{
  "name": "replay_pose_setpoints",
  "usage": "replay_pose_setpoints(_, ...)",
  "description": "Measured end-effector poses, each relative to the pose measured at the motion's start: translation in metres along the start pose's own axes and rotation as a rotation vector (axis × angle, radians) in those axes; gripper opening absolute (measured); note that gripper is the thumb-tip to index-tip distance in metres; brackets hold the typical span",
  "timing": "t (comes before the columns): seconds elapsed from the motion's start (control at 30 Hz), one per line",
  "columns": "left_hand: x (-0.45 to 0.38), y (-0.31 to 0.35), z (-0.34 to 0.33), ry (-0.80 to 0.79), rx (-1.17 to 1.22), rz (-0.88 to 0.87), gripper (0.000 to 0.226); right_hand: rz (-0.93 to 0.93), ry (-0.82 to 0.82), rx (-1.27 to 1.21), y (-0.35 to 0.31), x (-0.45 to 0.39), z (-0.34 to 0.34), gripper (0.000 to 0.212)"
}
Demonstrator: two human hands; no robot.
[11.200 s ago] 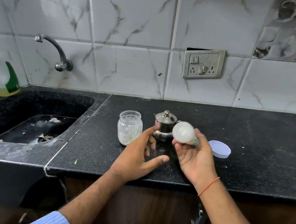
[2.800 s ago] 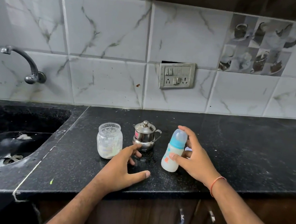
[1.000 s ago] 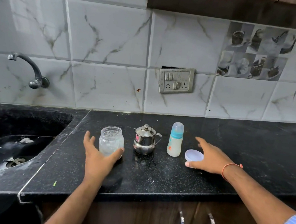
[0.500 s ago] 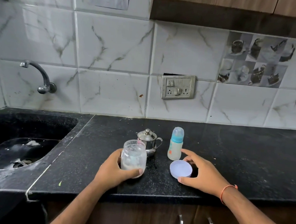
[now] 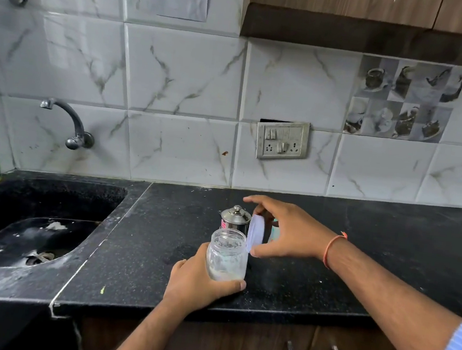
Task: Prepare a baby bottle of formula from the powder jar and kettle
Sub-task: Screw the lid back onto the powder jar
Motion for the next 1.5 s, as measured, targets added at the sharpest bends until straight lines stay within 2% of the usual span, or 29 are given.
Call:
replay_pose_setpoints(0.2, -0.002, -0.004, -0.002, -0.019, -0.026, -0.015, 0.104, 0.039, -0.101, 0.013, -0.022, -0.026, -0.016, 0.087)
replay_pose_setpoints(0.37, -0.003, -0.005, -0.004, -0.042, -0.046, -0.017, 0.101, 0.082, -0.216, 0.120, -0.037, -0.039, -0.021, 0.071)
replay_pose_setpoints(0.6, -0.006, -0.007, -0.008, -0.032, -0.064, -0.047, 0.095, 0.111, -0.314, 0.192, -0.042, -0.044, -0.022, 0.072)
replay_pose_setpoints(0.97, -0.010, -0.008, -0.010, -0.027, -0.098, -0.033, 0.089, 0.088, -0.380, 0.325, -0.049, -0.051, -0.026, 0.068)
replay_pose_setpoints(1.1, -0.013, -0.009, -0.011, -0.025, -0.119, -0.029, 0.093, 0.043, -0.373, 0.372, -0.052, -0.050, -0.028, 0.069)
replay_pose_setpoints(1.3, -0.011, -0.007, -0.010, -0.016, -0.116, -0.023, 0.095, 0.004, -0.276, 0.591, -0.049, -0.047, -0.029, 0.078)
replay_pose_setpoints(1.37, -0.010, -0.006, -0.009, -0.014, -0.115, -0.023, 0.094, -0.015, -0.257, 0.606, -0.050, -0.043, -0.023, 0.073)
replay_pose_setpoints(1.5, -0.011, -0.006, -0.009, -0.014, -0.125, -0.028, 0.092, -0.060, -0.142, 0.674, -0.049, -0.041, -0.008, 0.082)
Point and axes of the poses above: each hand's wrist, its own x-axis away from the middle knuckle, its own z-axis out of the back of the hand, y = z × x, the point moved 6 cm from there along -x, towards the middle knuckle, and after that the axes turned 2 degrees about -x, right-handed, at the moved point
